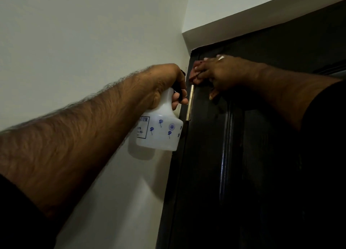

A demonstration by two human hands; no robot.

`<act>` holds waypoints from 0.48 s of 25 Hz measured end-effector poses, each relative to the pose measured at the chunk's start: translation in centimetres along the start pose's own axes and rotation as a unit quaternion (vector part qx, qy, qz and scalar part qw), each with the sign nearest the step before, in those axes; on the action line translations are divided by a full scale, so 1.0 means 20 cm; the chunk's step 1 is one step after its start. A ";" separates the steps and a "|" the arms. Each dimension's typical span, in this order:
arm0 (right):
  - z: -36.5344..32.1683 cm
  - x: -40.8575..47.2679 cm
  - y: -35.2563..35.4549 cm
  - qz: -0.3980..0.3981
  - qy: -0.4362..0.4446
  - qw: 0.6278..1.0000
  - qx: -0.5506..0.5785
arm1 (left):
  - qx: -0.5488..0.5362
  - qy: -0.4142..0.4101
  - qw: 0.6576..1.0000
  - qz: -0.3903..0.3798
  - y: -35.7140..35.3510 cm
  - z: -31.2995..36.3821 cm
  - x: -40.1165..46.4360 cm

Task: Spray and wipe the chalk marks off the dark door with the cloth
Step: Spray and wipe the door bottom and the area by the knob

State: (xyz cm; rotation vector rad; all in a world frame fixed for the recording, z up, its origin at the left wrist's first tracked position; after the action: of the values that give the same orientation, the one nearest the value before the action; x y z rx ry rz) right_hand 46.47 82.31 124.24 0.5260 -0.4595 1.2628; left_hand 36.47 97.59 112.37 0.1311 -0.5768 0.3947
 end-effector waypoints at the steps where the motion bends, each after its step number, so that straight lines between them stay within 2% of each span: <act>1: 0.01 0.02 0.02 0.001 -0.051 0.999 0.003 | 0.000 -0.001 1.000 -0.002 0.00 0.00 0.00; 2: 0.03 0.03 0.04 0.012 -0.102 0.995 -0.001 | -0.001 0.000 1.000 -0.004 0.01 0.00 0.00; 3: 0.02 0.03 0.05 0.015 -0.114 0.993 0.005 | -0.001 0.000 1.000 -0.006 0.01 -0.01 0.00; 5: -0.03 0.08 0.00 0.000 -0.052 0.999 0.001 | 0.004 -0.004 1.000 -0.005 0.01 -0.01 0.00; 6: -0.05 0.11 -0.01 0.004 -0.055 0.998 0.009 | 0.005 -0.006 1.000 -0.005 0.01 -0.01 0.01; 8: -0.08 0.11 0.03 0.019 -0.149 0.989 0.013 | 0.002 -0.003 1.000 -0.001 0.00 -0.02 0.01; 9: -0.11 0.11 0.03 0.018 -0.157 0.987 0.010 | 0.001 -0.001 1.000 0.002 0.00 -0.02 0.01; 11: -0.16 0.13 0.01 0.003 -0.087 0.996 -0.008 | 0.003 0.000 1.000 0.009 -0.01 -0.02 0.02; 12: -0.16 0.14 0.00 0.015 -0.093 0.995 0.008 | 0.004 0.000 1.000 0.010 -0.02 -0.02 0.03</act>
State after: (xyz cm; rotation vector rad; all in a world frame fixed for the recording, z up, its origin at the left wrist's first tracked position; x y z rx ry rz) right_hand 47.17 86.35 123.42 0.6567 -0.6156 1.2534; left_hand 37.19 97.50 112.36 0.1338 -0.5763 0.4163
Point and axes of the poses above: each hand's wrist, its own x-axis towards the middle knuckle, its own y-axis out of the back of the hand, z = x × y, the point moved 4 cm from there along x, towards the middle knuckle, and after that the axes turned 5 degrees about -x, right-handed, at the moved point
